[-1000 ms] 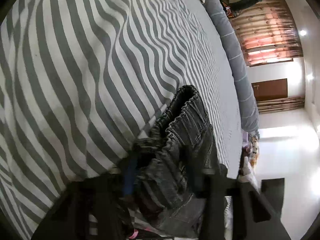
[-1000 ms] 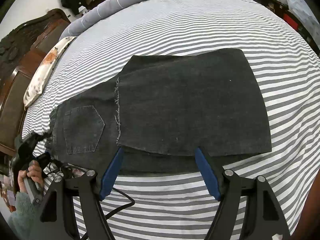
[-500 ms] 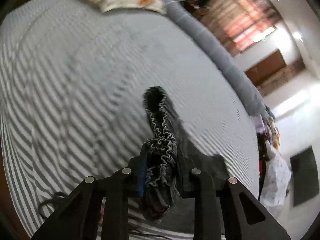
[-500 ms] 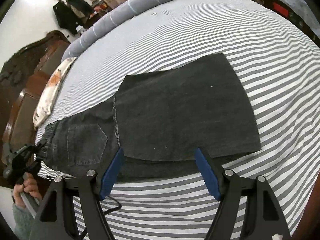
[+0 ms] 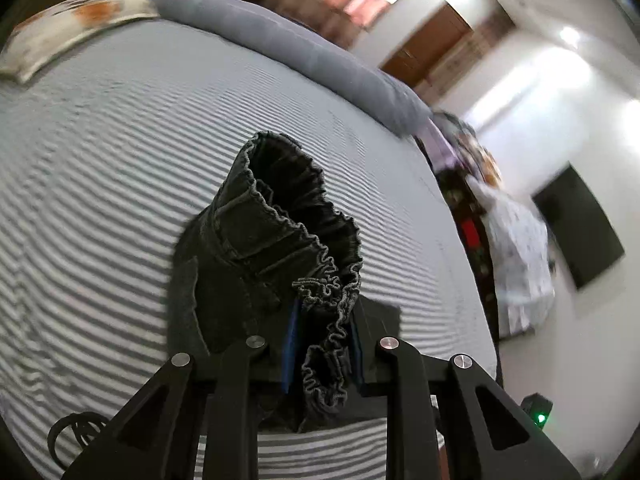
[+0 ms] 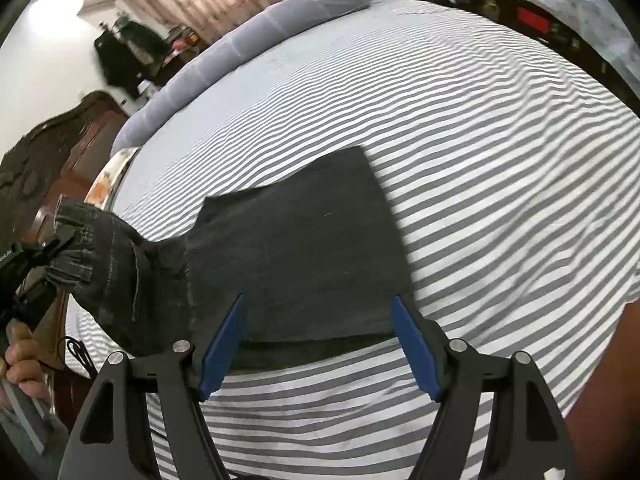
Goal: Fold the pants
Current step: 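Lift the waistband with the left gripper and fold it over the pants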
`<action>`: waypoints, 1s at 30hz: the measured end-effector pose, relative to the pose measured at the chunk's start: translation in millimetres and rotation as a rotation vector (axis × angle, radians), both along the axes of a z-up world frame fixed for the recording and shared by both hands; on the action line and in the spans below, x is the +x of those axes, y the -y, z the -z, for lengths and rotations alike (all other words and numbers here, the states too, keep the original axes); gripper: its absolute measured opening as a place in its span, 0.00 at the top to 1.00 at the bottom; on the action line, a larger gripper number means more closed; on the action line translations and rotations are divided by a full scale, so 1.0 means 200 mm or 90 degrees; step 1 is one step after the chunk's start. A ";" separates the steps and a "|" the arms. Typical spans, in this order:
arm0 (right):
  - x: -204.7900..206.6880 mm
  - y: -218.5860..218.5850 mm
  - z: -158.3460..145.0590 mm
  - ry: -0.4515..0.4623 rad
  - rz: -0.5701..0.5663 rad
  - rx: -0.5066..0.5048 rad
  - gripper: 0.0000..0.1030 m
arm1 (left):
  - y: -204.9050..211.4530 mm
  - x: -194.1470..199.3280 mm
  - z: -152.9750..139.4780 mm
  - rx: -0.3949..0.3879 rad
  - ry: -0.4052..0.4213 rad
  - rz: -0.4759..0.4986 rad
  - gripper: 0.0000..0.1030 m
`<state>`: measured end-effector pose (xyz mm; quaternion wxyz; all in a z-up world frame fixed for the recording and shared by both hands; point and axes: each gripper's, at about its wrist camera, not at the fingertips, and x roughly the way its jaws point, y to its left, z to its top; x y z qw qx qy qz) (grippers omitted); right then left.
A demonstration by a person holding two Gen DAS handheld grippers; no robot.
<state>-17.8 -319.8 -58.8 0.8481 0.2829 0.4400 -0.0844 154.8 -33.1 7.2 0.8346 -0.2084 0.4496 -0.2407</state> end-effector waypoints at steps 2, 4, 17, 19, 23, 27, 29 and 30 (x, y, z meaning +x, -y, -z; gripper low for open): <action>-0.03 0.07 0.01 0.004 0.021 0.009 0.30 | 0.17 0.02 0.00 -0.005 0.000 0.031 0.79; -0.04 0.14 0.03 0.009 0.041 0.031 0.30 | 0.32 0.03 0.01 -0.009 -0.005 0.054 0.79; -0.07 0.33 0.10 0.003 0.091 0.025 0.30 | 0.96 -0.02 0.33 0.117 -0.031 0.178 0.79; -0.07 0.34 0.12 0.000 0.092 0.023 0.30 | 1.00 -0.05 0.33 0.134 -0.020 0.191 0.79; -0.07 0.34 0.16 -0.008 0.092 0.030 0.30 | 1.05 -0.07 0.37 0.158 -0.012 0.207 0.79; -0.06 0.34 0.18 -0.017 0.090 0.026 0.30 | 1.09 -0.08 0.43 0.188 -0.011 0.218 0.78; -0.06 0.33 0.17 -0.016 0.088 0.020 0.30 | 1.11 -0.09 0.45 0.201 -0.012 0.223 0.77; -0.05 0.33 0.17 -0.017 0.087 0.015 0.30 | 1.11 -0.09 0.45 0.204 -0.013 0.225 0.76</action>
